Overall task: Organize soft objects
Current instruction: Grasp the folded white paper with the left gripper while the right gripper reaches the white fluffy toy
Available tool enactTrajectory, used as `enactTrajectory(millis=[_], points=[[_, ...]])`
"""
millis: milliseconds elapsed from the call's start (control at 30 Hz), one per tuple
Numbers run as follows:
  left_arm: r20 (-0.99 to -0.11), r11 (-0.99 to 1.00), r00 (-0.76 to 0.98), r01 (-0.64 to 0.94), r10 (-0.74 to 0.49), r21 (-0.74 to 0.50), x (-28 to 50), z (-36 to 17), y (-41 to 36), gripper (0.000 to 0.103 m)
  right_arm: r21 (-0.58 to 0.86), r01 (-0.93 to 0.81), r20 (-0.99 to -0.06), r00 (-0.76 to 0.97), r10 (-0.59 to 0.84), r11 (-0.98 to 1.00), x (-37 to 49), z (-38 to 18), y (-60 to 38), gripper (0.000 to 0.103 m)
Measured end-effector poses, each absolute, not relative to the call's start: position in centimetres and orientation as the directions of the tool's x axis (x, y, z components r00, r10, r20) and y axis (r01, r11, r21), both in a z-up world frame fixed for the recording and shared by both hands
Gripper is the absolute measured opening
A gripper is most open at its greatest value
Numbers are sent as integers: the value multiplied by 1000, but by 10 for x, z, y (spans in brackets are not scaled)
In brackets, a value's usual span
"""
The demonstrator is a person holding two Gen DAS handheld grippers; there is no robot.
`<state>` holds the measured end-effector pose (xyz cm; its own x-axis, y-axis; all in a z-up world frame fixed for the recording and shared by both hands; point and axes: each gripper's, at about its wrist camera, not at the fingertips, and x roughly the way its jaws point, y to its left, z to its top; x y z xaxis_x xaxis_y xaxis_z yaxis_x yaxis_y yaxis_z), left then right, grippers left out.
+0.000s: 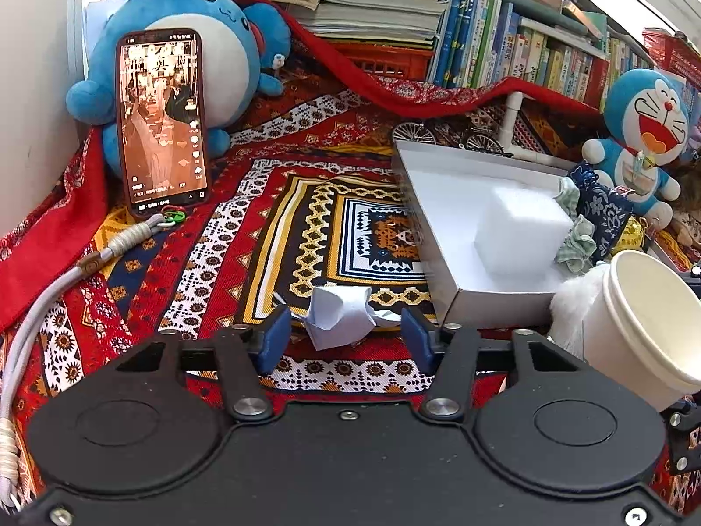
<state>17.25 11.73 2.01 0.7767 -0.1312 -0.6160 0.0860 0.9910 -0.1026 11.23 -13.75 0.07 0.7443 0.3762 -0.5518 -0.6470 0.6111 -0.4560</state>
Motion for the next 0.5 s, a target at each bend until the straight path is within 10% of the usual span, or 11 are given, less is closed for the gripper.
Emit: enactTrajectory(millis=[333, 500], points=[[-614, 991, 780, 67, -123, -114, 177, 19, 118, 30, -471, -669, -570, 728, 381, 574, 116, 0, -135, 84], [-614, 991, 778, 79, -132, -112, 175, 19, 117, 29, -455, -682, -575, 716, 395, 572, 113, 2, -136, 64]])
